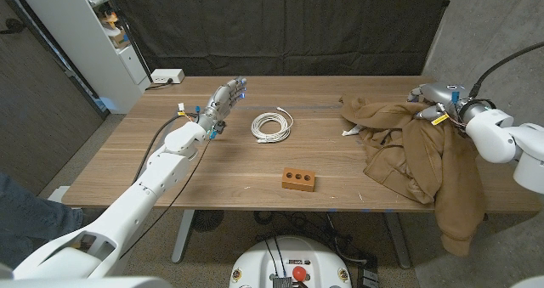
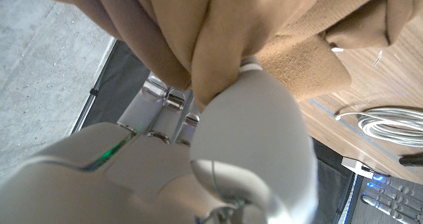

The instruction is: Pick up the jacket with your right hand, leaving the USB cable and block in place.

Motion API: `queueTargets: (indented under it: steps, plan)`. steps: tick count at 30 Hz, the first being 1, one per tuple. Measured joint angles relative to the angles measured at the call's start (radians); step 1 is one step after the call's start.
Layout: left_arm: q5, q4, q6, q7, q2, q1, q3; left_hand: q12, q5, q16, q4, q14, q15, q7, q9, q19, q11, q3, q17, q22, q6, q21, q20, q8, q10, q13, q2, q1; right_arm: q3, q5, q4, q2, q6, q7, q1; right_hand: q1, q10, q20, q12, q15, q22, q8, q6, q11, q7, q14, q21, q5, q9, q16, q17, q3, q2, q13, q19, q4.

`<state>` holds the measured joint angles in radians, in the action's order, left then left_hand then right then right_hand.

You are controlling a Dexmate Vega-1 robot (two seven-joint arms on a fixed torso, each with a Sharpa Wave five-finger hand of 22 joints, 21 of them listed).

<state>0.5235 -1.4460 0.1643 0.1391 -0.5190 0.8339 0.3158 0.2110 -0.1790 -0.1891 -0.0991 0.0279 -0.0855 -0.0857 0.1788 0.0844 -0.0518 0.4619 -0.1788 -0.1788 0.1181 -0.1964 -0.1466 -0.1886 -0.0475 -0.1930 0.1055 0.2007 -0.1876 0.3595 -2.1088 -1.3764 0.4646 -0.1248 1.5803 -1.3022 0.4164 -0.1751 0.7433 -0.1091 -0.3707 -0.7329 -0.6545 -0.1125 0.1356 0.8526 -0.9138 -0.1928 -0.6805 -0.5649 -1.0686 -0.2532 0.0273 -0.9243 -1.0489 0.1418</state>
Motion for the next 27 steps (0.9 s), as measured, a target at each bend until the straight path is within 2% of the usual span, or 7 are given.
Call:
queueTargets:
  steps: [17,27]
  plan:
    - [-0.003,-0.021,-0.01,-0.004,-0.005,0.003,-0.001,0.0,0.0,0.0,0.0,0.0,0.0,0.0,0.0,0.0,0.0,0.0,0.0,0.0,0.0,0.0,0.0,0.0,0.0,0.0,0.0,0.0,-0.177,0.162,-0.068,0.155,-0.058,0.152,0.051,0.005,0.023,0.005,-0.008,-0.002,0.0,0.005,-0.01,-0.005,-0.011,0.016,-0.027,0.0,0.016,0.005,-0.022,-0.004,-0.005,0.005,0.016,-0.004]
    - [-0.004,-0.038,-0.015,-0.005,-0.012,0.008,0.0,0.0,0.0,0.0,0.0,0.0,0.0,-0.004,0.0,0.0,0.0,0.0,0.0,0.0,0.004,0.0,0.0,0.0,0.0,0.0,0.0,0.0,-0.246,0.226,-0.108,0.226,-0.089,0.227,0.053,0.001,0.029,0.005,-0.018,-0.004,0.005,0.005,-0.022,-0.004,-0.011,0.025,-0.043,0.0,0.028,0.005,-0.036,-0.008,-0.016,0.01,0.016,-0.008]
